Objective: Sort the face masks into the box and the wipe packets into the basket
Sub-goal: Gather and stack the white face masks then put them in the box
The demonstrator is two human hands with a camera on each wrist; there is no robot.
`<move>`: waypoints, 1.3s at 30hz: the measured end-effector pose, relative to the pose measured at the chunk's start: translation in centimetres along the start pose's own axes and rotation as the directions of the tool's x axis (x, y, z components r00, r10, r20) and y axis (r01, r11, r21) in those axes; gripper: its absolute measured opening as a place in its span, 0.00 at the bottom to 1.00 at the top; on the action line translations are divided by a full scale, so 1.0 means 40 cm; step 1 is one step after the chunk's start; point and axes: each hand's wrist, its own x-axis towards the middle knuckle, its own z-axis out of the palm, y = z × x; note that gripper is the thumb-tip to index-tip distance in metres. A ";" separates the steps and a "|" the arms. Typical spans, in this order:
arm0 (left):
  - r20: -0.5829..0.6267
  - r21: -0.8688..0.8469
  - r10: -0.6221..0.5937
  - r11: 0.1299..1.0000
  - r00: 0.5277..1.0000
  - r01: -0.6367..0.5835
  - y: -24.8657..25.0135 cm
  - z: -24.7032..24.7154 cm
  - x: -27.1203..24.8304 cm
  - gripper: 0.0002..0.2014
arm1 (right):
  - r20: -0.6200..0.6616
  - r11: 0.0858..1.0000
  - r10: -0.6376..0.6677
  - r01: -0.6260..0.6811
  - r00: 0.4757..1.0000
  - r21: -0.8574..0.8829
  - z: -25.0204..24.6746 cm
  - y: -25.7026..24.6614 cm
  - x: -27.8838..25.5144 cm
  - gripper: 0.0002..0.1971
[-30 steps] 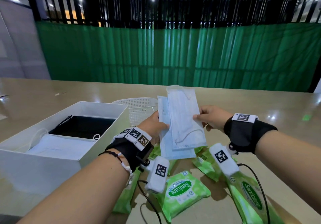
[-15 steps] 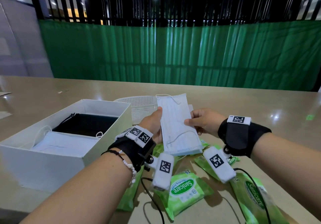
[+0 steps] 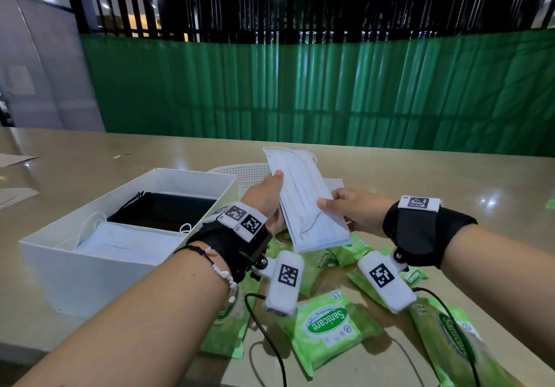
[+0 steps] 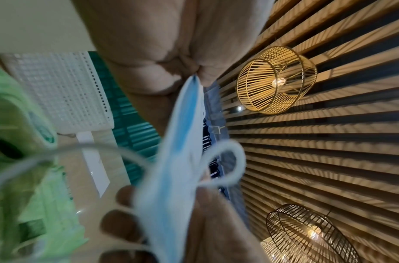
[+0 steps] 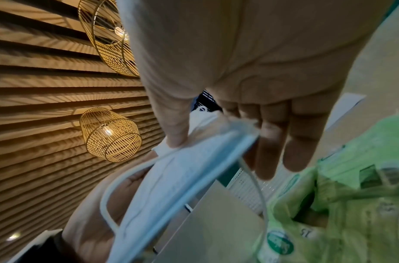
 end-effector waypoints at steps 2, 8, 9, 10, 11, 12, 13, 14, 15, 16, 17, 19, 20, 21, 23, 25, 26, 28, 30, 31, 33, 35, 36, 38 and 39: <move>-0.013 -0.017 0.065 0.998 0.998 -0.065 0.032 -0.002 -0.019 0.20 | 0.120 0.992 -0.005 -0.010 0.993 0.127 0.014 -0.012 -0.003 0.16; -0.044 0.106 0.152 0.984 0.987 -0.147 0.165 -0.083 -0.089 0.09 | 0.069 0.962 -0.213 0.197 0.975 0.189 0.058 -0.114 0.012 0.04; -0.055 0.181 0.191 0.967 0.980 -0.178 0.188 -0.110 -0.095 0.10 | 0.049 0.956 -0.238 0.225 0.970 0.187 0.069 -0.136 0.018 0.06; -0.086 0.245 0.222 0.950 0.971 -0.196 0.208 -0.142 -0.099 0.11 | 0.043 0.950 -0.265 0.253 0.963 0.184 0.084 -0.159 0.021 0.07; -0.132 0.300 0.245 0.934 0.961 -0.197 0.229 -0.179 -0.104 0.10 | 0.050 0.945 -0.291 0.279 0.955 0.170 0.103 -0.179 0.026 0.08; -0.190 0.337 0.262 0.923 0.946 -0.187 0.245 -0.217 -0.111 0.09 | 0.064 0.942 -0.319 0.309 0.946 0.132 0.126 -0.199 0.034 0.08; -0.254 0.352 0.268 0.921 0.929 -0.169 0.258 -0.256 -0.120 0.10 | 0.082 0.938 -0.344 0.338 0.935 0.077 0.152 -0.219 0.042 0.07; -0.317 0.364 0.271 0.920 0.909 -0.147 0.265 -0.292 -0.131 0.11 | 0.106 0.931 -0.363 0.364 0.926 0.013 0.182 -0.240 0.050 0.05; -0.369 0.394 0.280 0.911 0.886 -0.124 0.267 -0.329 -0.140 0.11 | 0.133 0.919 -0.383 0.392 0.914 -0.041 0.214 -0.261 0.056 0.04; -0.415 0.436 0.304 0.894 0.858 -0.105 0.265 -0.365 -0.148 0.16 | 0.158 0.905 -0.402 0.418 0.902 -0.081 0.247 -0.281 0.063 0.07; -0.449 0.471 0.329 0.877 0.831 -0.093 0.260 -0.402 -0.153 0.23 | 0.176 0.895 -0.411 0.433 0.894 -0.111 0.280 -0.300 0.069 0.11; -0.490 0.507 0.339 0.860 0.803 -0.054 0.247 -0.463 -0.164 0.31 | 0.181 0.889 -0.407 0.434 0.895 -0.146 0.340 -0.329 0.072 0.16; -0.506 0.523 0.330 0.852 0.797 -0.021 0.239 -0.492 -0.166 0.29 | 0.179 0.890 -0.405 0.431 0.897 -0.146 0.365 -0.339 0.072 0.18; -0.522 0.533 0.312 0.846 0.794 0.019 0.232 -0.512 -0.172 0.25 | 0.181 0.886 -0.409 0.437 0.894 -0.156 0.388 -0.345 0.075 0.19; -0.531 0.573 0.287 0.815 0.797 0.088 0.219 -0.542 -0.178 0.17 | 0.211 0.851 -0.419 0.463 0.883 -0.247 0.422 -0.353 0.081 0.20; -0.527 0.637 0.316 0.761 0.789 0.121 0.207 -0.561 -0.176 0.16 | 0.266 0.813 -0.397 0.471 0.878 -0.341 0.447 -0.353 0.087 0.19; -0.523 0.675 0.337 0.725 0.783 0.139 0.203 -0.568 -0.174 0.17 | 0.296 0.795 -0.374 0.468 0.879 -0.386 0.455 -0.350 0.088 0.19; -0.497 0.746 0.354 0.641 0.793 0.182 0.189 -0.583 -0.167 0.17 | 0.331 0.759 -0.325 0.453 0.886 -0.468 0.468 -0.338 0.088 0.18; -0.444 0.845 0.307 0.456 0.842 0.279 0.186 -0.590 -0.161 0.11 | 0.357 0.729 -0.288 0.445 0.889 -0.520 0.476 -0.323 0.085 0.16; -0.440 0.868 0.257 0.368 0.860 0.334 0.185 -0.590 -0.159 0.09 | 0.367 0.718 -0.273 0.442 0.889 -0.537 0.479 -0.316 0.083 0.16; -0.450 0.879 0.166 0.255 0.877 0.403 0.179 -0.591 -0.155 0.12 | 0.379 0.691 -0.239 0.431 0.894 -0.580 0.481 -0.307 0.078 0.15; -0.462 0.882 0.141 0.175 0.876 0.437 0.174 -0.585 -0.157 0.14 | 0.378 0.657 -0.224 0.426 0.898 -0.622 0.483 -0.301 0.078 0.15; -0.465 0.883 0.138 0.136 0.874 0.449 0.170 -0.583 -0.156 0.15 | 0.375 0.646 -0.222 0.424 0.900 -0.635 0.483 -0.300 0.078 0.15; -0.468 0.884 0.118 0.067 0.876 0.463 0.163 -0.581 -0.151 0.17 | 0.372 0.626 -0.212 0.418 0.904 -0.659 0.484 -0.297 0.080 0.17; -0.467 0.884 0.114 0.035 0.877 0.467 0.160 -0.579 -0.150 0.18 | 0.376 0.610 -0.205 0.419 0.903 -0.672 0.486 -0.296 0.081 0.18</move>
